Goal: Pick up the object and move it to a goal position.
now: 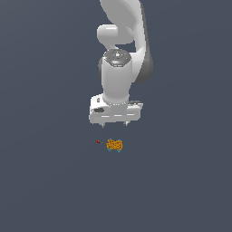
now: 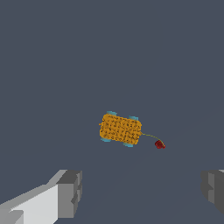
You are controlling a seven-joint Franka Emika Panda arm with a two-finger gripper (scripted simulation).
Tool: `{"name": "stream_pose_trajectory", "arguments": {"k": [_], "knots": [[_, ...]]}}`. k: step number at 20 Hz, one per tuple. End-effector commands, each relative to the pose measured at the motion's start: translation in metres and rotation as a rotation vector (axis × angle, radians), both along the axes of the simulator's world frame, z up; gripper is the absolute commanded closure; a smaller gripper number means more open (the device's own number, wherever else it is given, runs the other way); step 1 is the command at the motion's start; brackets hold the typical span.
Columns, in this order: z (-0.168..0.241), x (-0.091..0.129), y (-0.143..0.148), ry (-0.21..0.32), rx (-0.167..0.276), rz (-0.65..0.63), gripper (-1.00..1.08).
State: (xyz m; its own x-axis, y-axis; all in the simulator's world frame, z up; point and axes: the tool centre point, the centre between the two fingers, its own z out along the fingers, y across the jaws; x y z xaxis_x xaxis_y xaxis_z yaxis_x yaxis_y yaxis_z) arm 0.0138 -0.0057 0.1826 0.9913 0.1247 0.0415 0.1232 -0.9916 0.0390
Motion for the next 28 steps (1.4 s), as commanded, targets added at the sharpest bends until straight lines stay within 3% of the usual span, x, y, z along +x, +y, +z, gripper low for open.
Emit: {"name": "stream_pose_trajectory", "arguments": {"k": [1, 28], "knots": [[-0.003, 0.001, -0.001, 0.003, -0.002, 0.032, -0.92], [-0.063, 0.010, -0.018, 0.052, -0.021, 0.706, -0.92]]}}
